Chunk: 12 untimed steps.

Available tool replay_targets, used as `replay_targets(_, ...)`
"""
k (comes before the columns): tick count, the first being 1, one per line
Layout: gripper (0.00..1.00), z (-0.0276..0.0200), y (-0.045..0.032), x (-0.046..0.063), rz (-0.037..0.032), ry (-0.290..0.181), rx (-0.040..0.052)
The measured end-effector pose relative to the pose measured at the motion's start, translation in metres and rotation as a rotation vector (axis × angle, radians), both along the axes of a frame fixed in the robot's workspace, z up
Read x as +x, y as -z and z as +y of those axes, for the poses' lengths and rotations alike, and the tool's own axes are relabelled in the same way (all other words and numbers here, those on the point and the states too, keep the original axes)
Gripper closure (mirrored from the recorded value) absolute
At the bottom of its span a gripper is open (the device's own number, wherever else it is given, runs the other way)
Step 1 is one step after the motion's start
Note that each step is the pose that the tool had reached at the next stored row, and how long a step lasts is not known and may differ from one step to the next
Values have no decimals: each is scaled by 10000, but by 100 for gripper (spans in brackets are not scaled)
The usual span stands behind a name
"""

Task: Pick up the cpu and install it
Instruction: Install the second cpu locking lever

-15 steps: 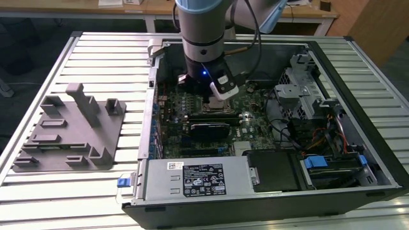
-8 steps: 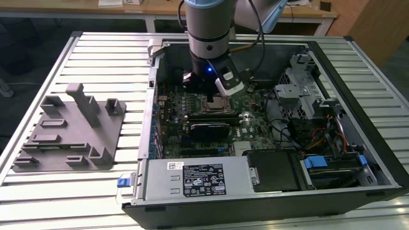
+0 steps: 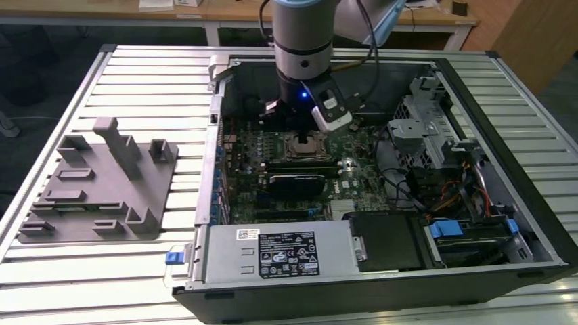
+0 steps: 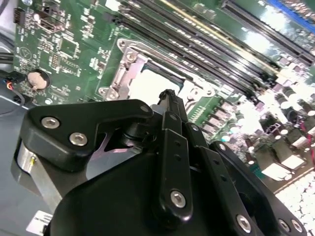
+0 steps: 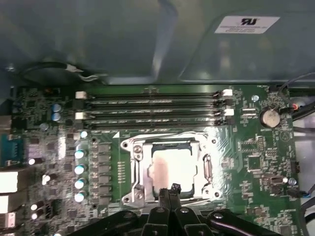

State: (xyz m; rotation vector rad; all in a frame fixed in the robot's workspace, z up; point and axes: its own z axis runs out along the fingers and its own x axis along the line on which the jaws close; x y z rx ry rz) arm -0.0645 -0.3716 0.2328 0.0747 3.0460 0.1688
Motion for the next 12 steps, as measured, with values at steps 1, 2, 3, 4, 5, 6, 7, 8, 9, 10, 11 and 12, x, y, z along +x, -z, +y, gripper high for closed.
replay_targets(1, 89, 17, 1, 16, 2, 0, -20)
replay_targets(2, 89, 37, 3, 32, 2, -1, -41)
replay_targets(3, 89, 55, 4, 47, 3, 0, -63)
replay_targets(4, 89, 74, 6, 62, 3, 0, -85)
replay_targets(5, 89, 90, 7, 77, 4, 0, -107)
replay_targets(6, 89, 101, 8, 94, 4, 0, -129)
replay_targets(7, 89, 110, 7, 110, 4, -1, -151)
replay_targets(8, 89, 118, 7, 126, 5, -1, -170)
replay_targets(9, 89, 122, 8, 138, 6, -1, -181)
replay_targets(10, 89, 123, 8, 141, 7, -1, -185)
replay_targets(11, 89, 123, 8, 141, 7, 0, -187)
replay_targets(12, 89, 124, 7, 142, 7, 0, -188)
